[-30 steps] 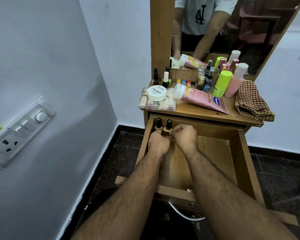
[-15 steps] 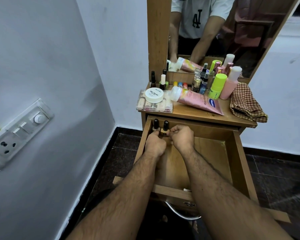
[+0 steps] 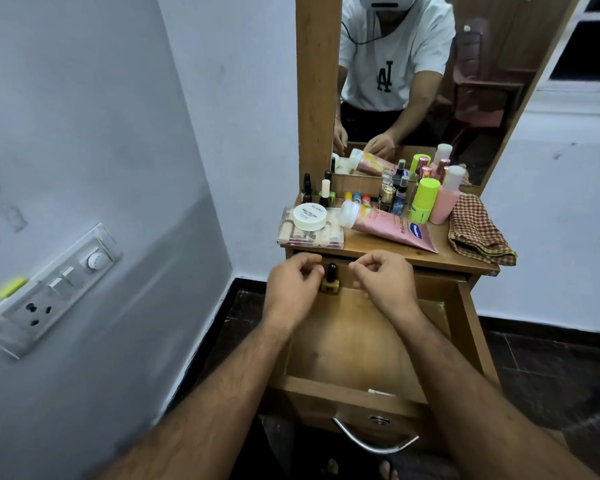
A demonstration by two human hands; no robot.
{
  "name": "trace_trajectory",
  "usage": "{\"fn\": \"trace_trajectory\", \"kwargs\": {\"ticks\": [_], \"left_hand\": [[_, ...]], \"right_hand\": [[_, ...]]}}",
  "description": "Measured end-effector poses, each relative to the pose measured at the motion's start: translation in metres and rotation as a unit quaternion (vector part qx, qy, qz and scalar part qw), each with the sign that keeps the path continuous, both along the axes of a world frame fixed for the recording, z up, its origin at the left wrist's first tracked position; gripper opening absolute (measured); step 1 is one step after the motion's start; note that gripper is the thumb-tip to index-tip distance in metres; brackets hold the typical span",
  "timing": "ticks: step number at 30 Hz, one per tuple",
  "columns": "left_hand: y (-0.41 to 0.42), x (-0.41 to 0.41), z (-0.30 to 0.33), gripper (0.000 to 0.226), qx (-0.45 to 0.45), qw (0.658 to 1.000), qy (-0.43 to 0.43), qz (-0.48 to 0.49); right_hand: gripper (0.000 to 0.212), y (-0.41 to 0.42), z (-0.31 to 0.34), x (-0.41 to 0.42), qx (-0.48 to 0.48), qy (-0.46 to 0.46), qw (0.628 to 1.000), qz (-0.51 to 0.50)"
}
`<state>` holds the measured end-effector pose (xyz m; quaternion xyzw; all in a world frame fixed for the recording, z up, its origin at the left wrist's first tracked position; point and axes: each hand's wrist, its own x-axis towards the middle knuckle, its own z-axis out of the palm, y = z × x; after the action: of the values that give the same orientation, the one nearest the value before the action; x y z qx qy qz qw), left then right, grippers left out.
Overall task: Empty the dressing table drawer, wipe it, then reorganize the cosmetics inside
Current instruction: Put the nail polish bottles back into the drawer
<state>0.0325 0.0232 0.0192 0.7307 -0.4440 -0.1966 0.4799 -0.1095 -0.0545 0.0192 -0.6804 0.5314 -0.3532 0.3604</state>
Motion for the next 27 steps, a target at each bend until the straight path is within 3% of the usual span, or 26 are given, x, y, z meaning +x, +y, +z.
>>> {"fn": "trace_trajectory", "kwargs": {"ticks": [5,9,17,27], "left_hand": [[-0.032,0.039,0.048,0.018,-0.074,0.995,-0.043,0.052],[-0.073,0.074,0.073,0.018,-0.066,0.993,-0.076,0.064],[-0.15,0.121,0.055,0.029,0.029,0.996,-0.087,-0.002],[-0.194,0.141,0.023,0.033,0.063,0.983,-0.093,-0.147]], "right_hand": [[0.006,-0.014,0.06,0.013,-0.126,0.023,0.992,0.01],[0.007,-0.062,0.095,0.032,-0.189,0.042,0.981,-0.012],[0.019,-0.153,0.097,0.078,-0.074,0.238,0.966,0.069],[0.017,-0.181,0.073,0.096,-0.064,0.334,0.925,0.167]]}}
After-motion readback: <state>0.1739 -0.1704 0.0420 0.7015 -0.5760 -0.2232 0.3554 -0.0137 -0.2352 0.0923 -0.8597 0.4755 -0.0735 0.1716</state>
